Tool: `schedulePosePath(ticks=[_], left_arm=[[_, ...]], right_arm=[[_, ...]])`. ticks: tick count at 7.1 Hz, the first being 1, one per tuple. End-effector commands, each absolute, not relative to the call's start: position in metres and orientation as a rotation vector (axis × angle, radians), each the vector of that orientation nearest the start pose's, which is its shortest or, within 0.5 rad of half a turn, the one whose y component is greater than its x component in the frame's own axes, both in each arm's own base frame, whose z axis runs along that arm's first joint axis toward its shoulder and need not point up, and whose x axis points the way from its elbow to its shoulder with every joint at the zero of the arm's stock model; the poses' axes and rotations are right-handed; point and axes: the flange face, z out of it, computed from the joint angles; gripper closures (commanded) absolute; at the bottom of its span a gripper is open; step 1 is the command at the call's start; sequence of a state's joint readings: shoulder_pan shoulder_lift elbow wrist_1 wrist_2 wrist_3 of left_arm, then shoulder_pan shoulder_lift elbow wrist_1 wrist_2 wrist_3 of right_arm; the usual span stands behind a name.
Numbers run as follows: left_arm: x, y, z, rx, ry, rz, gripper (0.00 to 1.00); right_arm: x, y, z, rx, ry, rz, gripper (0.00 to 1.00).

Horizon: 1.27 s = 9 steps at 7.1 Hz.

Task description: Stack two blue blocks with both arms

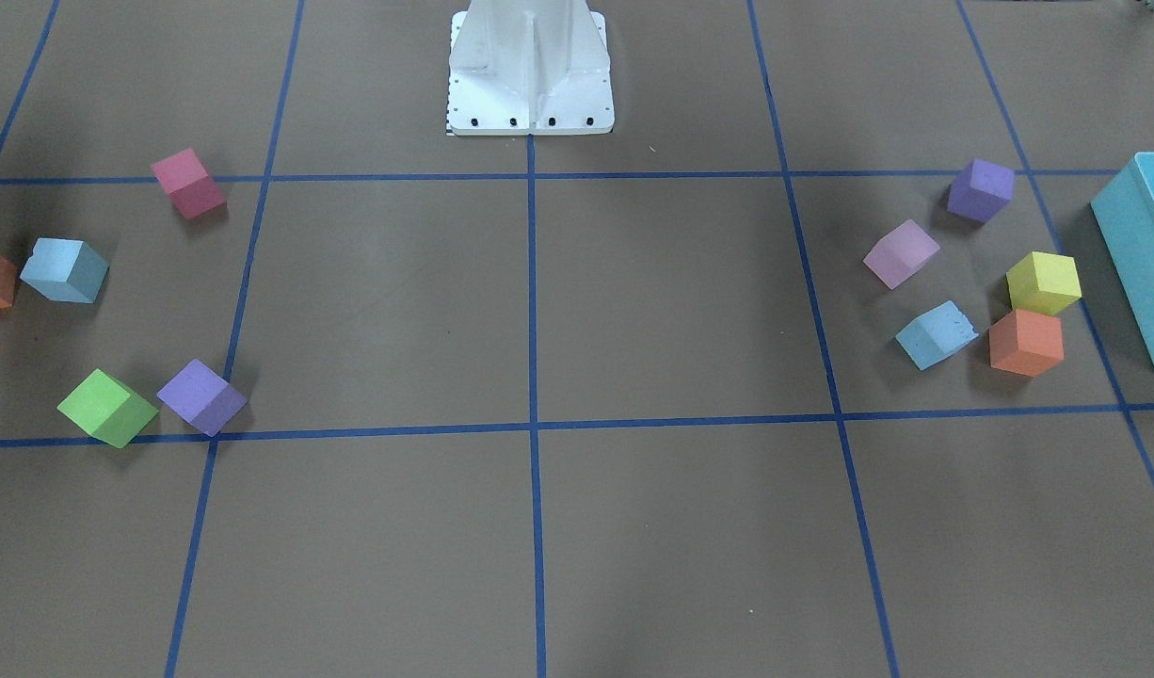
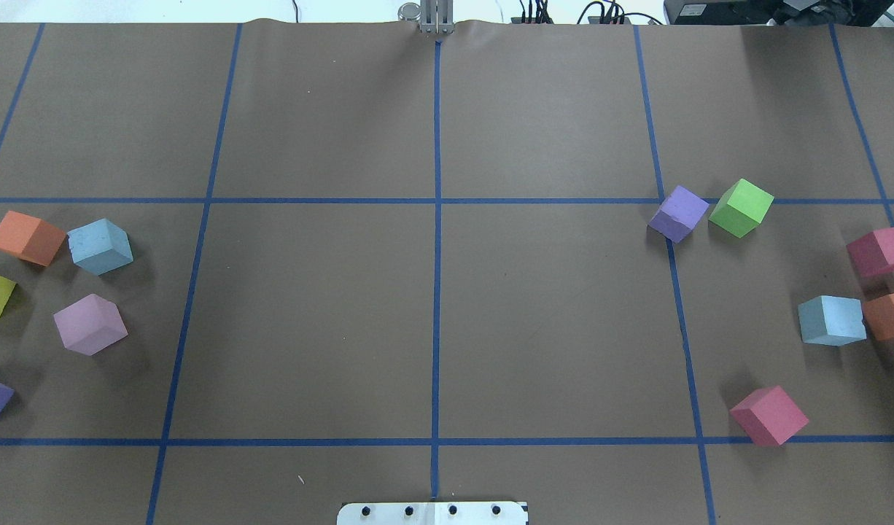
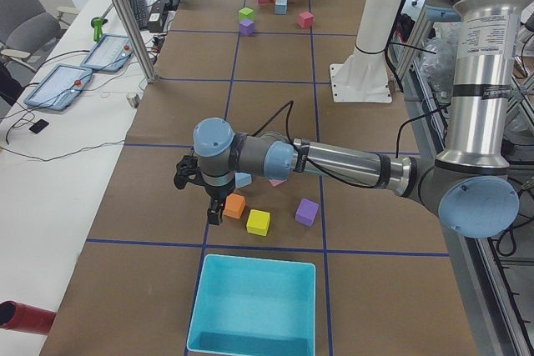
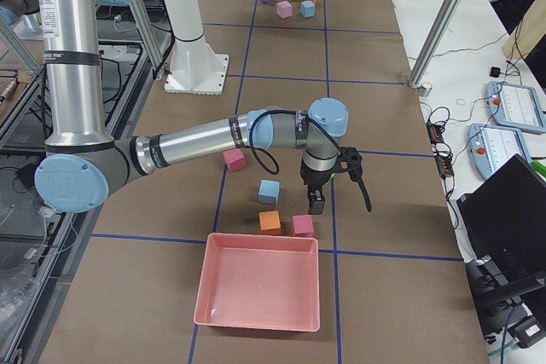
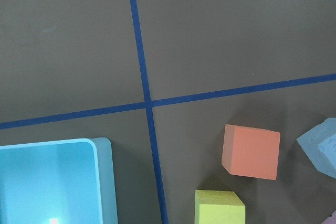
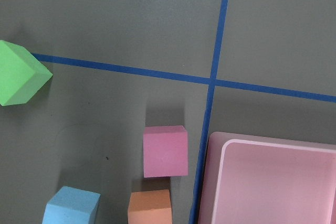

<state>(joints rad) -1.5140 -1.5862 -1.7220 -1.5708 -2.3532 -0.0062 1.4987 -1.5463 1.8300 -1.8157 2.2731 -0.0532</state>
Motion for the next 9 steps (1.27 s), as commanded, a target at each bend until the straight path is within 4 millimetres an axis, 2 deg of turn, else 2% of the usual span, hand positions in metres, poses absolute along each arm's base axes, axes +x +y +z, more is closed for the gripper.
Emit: schedulePosePath(ticks=[1, 2, 4, 5, 6, 7, 9], left_arm=[[-0.034, -0.506, 0.575, 0.134, 0.785, 0.113, 0.00], [-0.034, -0.507, 0.574, 0.135, 0.785, 0.114, 0.00], [-0.029, -0.517, 0.555, 0.138, 0.794, 0.057, 0.00], [-0.010, -0.536, 0.530, 0.137, 0.804, 0.037, 0.00], [0.040, -0.553, 0.506, 0.108, 0.813, 0.055, 0.00], [0.069, -0.557, 0.498, 0.089, 0.819, 0.076, 0.01], [0.103, -0.570, 0.464, 0.068, 0.839, 0.024, 0.01]], right_arm=[[0.033, -0.493, 0.550, 0.032, -0.705, -0.138, 0.00], [0.034, -0.493, 0.549, 0.038, -0.703, -0.142, 0.00], [0.034, -0.493, 0.564, 0.010, -0.702, -0.129, 0.00], [0.033, -0.494, 0.569, -0.002, -0.708, -0.125, 0.00], [0.033, -0.494, 0.568, -0.005, -0.708, -0.123, 0.00], [0.033, -0.493, 0.569, -0.003, -0.706, -0.127, 0.00], [0.033, -0.494, 0.565, 0.005, -0.706, -0.127, 0.00]])
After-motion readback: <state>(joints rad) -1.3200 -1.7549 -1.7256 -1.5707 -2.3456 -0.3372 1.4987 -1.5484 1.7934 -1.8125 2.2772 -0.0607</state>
